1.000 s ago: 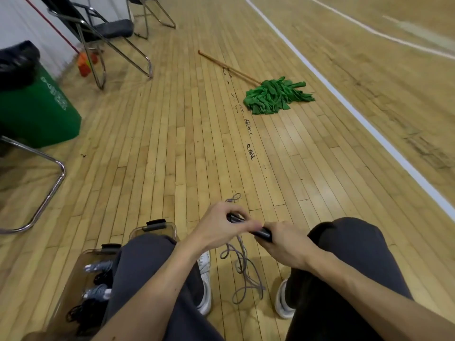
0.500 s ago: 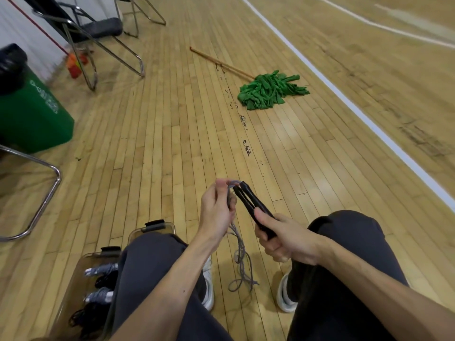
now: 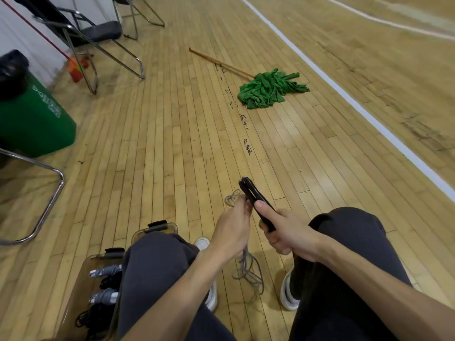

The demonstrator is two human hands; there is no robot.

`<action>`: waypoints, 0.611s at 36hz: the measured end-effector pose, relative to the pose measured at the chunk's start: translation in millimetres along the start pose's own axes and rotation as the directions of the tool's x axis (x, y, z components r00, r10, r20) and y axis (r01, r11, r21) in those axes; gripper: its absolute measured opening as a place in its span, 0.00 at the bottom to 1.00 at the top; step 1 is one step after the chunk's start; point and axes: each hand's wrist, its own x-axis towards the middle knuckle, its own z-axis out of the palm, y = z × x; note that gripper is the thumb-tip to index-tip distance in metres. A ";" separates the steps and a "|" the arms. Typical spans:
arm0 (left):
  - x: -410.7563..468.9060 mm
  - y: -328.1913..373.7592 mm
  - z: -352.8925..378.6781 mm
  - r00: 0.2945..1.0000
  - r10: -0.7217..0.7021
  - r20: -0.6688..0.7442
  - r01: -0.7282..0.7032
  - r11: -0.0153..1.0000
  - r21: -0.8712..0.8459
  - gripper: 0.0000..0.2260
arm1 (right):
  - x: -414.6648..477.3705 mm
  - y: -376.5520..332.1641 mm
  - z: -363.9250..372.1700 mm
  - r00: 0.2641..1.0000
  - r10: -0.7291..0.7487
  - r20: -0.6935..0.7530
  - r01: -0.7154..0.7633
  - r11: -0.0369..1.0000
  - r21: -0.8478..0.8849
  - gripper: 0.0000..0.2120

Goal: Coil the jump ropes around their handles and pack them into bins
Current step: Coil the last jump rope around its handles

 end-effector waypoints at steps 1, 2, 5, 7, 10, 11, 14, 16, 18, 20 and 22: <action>0.1 -0.8 -1.7 0.999 0.021 0.033 -0.025 0.992 0.120 0.13 | 0.8 1.6 -0.9 1.000 -0.009 -0.022 0.008 0.999 -0.034 0.24; 0.1 -1.2 -4.2 0.997 0.039 0.061 -0.052 0.970 0.236 0.13 | 1.5 3.5 -1.7 0.999 -0.018 -0.040 0.015 0.998 -0.066 0.24; 0.3 -2.5 -12.1 0.985 0.098 0.145 -0.161 0.837 0.523 0.13 | 3.4 7.1 -5.1 0.996 -0.035 -0.085 0.021 0.988 -0.154 0.23; -0.1 -0.9 -17.9 0.966 0.125 0.228 -0.245 0.734 0.634 0.12 | 5.2 9.1 -5.8 0.994 -0.041 -0.102 0.019 0.978 -0.209 0.23; 0.7 4.3 -29.7 0.929 0.140 0.342 -0.352 0.615 0.706 0.12 | 7.5 12.2 -5.3 0.992 -0.046 -0.119 0.005 0.947 -0.321 0.23; 1.4 6.6 -34.4 0.917 0.146 0.371 -0.383 0.582 0.717 0.13 | 8.2 13.4 -5.2 0.992 -0.046 -0.121 0.000 0.936 -0.353 0.23; 4.6 12.8 -48.4 0.879 0.165 0.447 -0.461 0.529 0.712 0.13 | 10.8 17.3 -3.6 0.994 -0.028 -0.101 -0.016 0.912 -0.410 0.23; 5.5 18.1 -54.2 0.844 0.194 0.500 -0.524 0.500 0.690 0.11 | 11.8 19.6 -1.3 0.998 -0.006 -0.066 -0.026 0.881 -0.472 0.22; 5.8 24.9 -57.7 0.803 0.210 0.559 -0.585 0.459 0.669 0.09 | 11.2 21.5 0.4 1.000 0.011 -0.011 -0.015 0.851 -0.525 0.21; 6.4 31.3 -62.3 0.777 0.204 0.596 -0.615 0.447 0.649 0.10 | 10.8 23.3 0.7 0.999 0.026 0.042 0.001 0.836 -0.549 0.22; 7.9 36.5 -68.0 0.769 0.188 0.611 -0.614 0.482 0.625 0.11 | 10.0 25.2 0.4 0.995 0.040 0.093 0.022 0.817 -0.576 0.23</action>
